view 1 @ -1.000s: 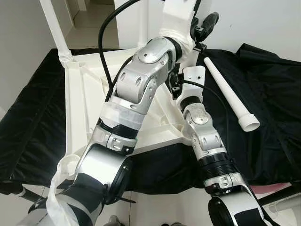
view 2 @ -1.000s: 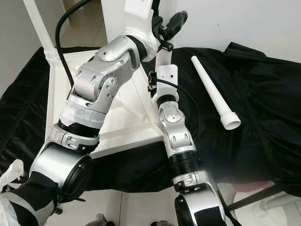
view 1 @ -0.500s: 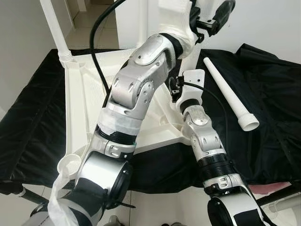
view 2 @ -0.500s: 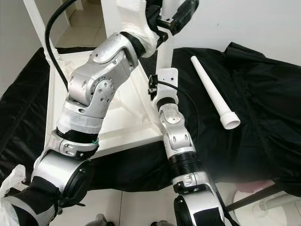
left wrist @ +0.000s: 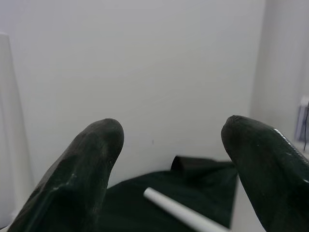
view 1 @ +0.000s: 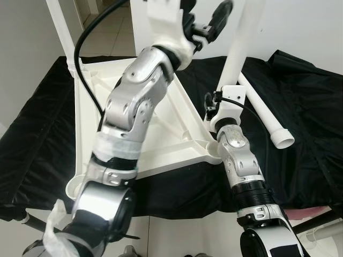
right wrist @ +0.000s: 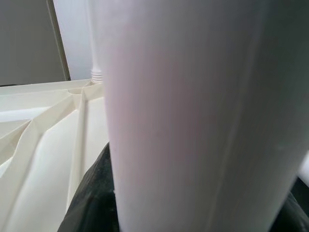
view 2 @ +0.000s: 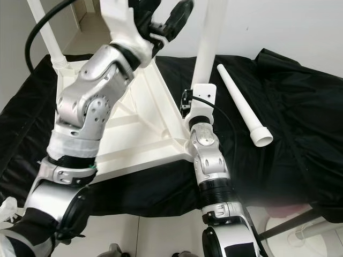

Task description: Building children table

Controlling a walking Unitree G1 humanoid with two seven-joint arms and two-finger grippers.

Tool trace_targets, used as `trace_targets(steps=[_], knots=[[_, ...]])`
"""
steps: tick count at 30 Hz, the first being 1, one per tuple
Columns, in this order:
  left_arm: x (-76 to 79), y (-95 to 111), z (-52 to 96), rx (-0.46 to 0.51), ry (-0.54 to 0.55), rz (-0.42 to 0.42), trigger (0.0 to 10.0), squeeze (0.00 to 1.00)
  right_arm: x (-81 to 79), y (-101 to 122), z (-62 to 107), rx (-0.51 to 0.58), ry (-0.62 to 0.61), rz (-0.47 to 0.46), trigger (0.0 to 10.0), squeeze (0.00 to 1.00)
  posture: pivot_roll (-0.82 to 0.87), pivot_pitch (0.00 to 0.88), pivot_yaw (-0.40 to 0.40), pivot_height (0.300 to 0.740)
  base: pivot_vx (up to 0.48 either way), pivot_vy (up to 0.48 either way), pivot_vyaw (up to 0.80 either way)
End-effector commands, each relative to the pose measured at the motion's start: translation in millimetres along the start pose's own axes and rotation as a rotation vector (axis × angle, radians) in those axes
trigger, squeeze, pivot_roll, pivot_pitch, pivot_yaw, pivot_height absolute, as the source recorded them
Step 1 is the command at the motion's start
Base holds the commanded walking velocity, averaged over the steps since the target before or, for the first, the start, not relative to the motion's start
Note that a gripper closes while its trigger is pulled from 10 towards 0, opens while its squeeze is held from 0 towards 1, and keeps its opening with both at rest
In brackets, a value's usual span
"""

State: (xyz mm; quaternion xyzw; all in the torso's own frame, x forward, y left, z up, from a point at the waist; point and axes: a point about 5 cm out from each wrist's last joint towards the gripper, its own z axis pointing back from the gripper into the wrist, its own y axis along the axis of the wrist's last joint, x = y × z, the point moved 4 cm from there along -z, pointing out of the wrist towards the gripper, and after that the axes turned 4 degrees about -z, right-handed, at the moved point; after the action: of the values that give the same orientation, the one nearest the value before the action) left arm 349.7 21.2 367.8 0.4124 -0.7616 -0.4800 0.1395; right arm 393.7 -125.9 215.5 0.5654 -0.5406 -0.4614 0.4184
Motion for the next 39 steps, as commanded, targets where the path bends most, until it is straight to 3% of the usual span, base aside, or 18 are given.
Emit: trace_targets(steps=[1, 8, 12, 15, 22, 25, 29, 39], knots=[[-2.3, -4, 5.7, -0.009, -0.013, -0.041, 10.0, 0.0, 8.6, 5, 2.4, 0.026, -0.031, -0.014, 10.0, 0.0, -0.07, 0.002, -0.01, 0.74, 0.0, 0.0, 0.0], [-25.8, -35, 35.3, -0.112, 0.038, -0.105, 10.0, 0.0, 29.3, 9, 12.0, 0.057, -0.081, -0.019, 10.0, 0.0, -0.08, 0.001, -0.011, 0.74, 0.0, 0.0, 0.0], [-31.1, -50, 57.5, -0.149, 0.034, -0.043, 10.0, 0.0, 33.8, 5, 20.7, 0.048, -0.046, 0.002, 10.0, 0.0, -0.08, 0.003, -0.006, 0.74, 0.0, 0.0, 0.0], [-29.9, -56, 65.5, -0.164, 0.017, -0.026, 10.0, 0.0, 33.2, 2, 24.2, 0.044, -0.025, -0.002, 10.0, 0.0, -0.08, 0.002, -0.006, 0.74, 0.0, 0.0, 0.0], [-4.7, -72, 94.7, -0.208, -0.138, -0.016, 10.0, 0.0, 25.8, 1, 29.7, 0.049, 0.031, 0.003, 10.0, 0.0, -0.07, 0.0, -0.012, 0.74, 0.0, 0.0, 0.0], [-1.6, -74, 98.9, -0.212, -0.147, -0.018, 10.0, 0.0, 25.4, 1, 30.9, 0.047, 0.036, 0.005, 10.0, 0.0, -0.07, 0.0, -0.012, 0.74, 0.0, 0.0, 0.0], [-1.1, -83, 106.7, -0.25, -0.136, -0.016, 10.0, 0.0, 26.5, 0, 32.5, 0.044, 0.041, 0.012, 10.0, 0.0, -0.07, 0.0, -0.011, 0.74, 0.0, 0.0, 0.0], [-20.3, -96, 136.5, -0.334, -0.051, 0.013, 10.0, 0.0, 28.9, 0, 34.6, 0.046, 0.047, 0.024, 10.0, 0.0, -0.07, 0.017, 0.0, 0.74, 0.0, 0.0, 0.0]])
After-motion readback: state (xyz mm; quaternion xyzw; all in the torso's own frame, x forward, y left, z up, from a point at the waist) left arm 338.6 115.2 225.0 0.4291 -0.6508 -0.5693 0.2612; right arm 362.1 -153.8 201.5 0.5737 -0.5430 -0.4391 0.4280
